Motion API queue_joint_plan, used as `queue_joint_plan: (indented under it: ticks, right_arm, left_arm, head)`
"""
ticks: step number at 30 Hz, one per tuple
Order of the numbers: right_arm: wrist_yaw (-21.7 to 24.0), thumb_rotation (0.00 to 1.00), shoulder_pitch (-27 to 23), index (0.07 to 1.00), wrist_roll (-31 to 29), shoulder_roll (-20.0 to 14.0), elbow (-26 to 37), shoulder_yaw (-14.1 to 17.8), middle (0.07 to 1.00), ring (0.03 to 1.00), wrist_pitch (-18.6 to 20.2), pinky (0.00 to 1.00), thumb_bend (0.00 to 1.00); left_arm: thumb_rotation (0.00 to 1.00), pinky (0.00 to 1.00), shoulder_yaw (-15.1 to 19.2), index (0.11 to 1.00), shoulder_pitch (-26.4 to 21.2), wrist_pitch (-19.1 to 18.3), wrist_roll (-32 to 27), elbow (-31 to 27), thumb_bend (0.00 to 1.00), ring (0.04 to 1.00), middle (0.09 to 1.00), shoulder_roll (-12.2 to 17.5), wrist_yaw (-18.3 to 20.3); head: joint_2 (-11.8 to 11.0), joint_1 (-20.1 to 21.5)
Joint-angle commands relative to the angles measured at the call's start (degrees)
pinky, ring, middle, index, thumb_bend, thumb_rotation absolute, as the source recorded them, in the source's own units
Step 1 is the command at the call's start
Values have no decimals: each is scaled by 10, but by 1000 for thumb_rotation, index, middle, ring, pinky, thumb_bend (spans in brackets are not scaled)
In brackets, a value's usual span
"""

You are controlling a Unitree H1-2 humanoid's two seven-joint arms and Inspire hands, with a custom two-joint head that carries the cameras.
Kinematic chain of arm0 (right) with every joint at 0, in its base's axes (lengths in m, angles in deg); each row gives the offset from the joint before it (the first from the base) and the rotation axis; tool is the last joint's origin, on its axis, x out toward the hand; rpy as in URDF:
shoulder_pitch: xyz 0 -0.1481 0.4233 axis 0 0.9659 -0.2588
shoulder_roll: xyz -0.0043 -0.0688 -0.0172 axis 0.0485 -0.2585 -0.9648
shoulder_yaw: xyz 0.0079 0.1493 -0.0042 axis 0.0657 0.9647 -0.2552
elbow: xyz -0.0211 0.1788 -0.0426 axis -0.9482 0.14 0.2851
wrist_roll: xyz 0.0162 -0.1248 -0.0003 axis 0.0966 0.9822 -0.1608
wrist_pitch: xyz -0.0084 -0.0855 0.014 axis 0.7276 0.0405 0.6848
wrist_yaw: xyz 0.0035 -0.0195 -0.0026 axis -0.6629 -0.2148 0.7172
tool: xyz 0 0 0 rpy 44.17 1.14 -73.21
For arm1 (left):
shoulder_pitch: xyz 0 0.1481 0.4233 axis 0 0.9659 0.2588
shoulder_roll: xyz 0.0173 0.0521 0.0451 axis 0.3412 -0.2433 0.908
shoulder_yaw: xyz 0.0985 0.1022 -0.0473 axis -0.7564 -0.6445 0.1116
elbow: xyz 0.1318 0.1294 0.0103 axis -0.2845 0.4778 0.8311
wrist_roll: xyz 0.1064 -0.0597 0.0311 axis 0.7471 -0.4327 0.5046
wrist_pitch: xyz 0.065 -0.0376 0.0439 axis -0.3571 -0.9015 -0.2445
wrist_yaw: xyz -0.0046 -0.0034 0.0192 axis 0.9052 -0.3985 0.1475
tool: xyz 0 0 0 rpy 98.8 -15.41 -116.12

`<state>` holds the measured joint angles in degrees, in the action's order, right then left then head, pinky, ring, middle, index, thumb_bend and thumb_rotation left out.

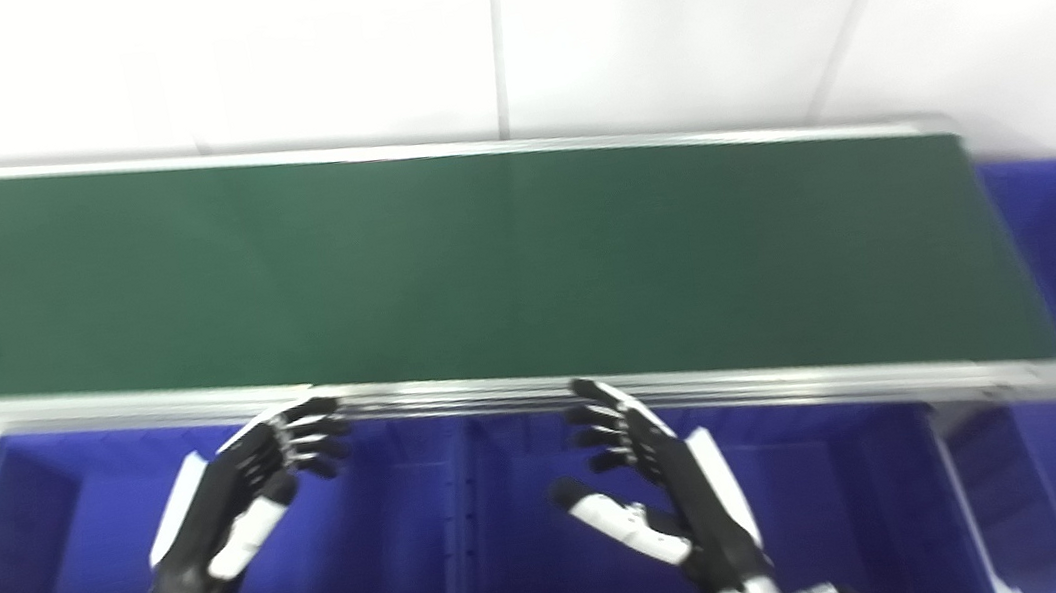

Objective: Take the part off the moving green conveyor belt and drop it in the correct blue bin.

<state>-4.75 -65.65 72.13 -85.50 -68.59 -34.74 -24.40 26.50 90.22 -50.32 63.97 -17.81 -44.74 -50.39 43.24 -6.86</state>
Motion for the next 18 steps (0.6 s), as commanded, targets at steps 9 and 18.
queue_joint_plan:
  ticks: [9,18]
  right_arm:
    - [5,554,-4,868,-24,-13,-11,10,801,754,-68,659,596]
    - [3,496,-7,866,-22,-18,-30,15,803,754,-83,661,565]
  left_arm:
    - [885,535,-14,739,-15,61,15,34,722,617,681,-15,-19]
    - [895,541,-21,749,-20,75,25,60,734,622,692,-19,-30]
  head:
    - [-41,-42]
    - [-77,-66]
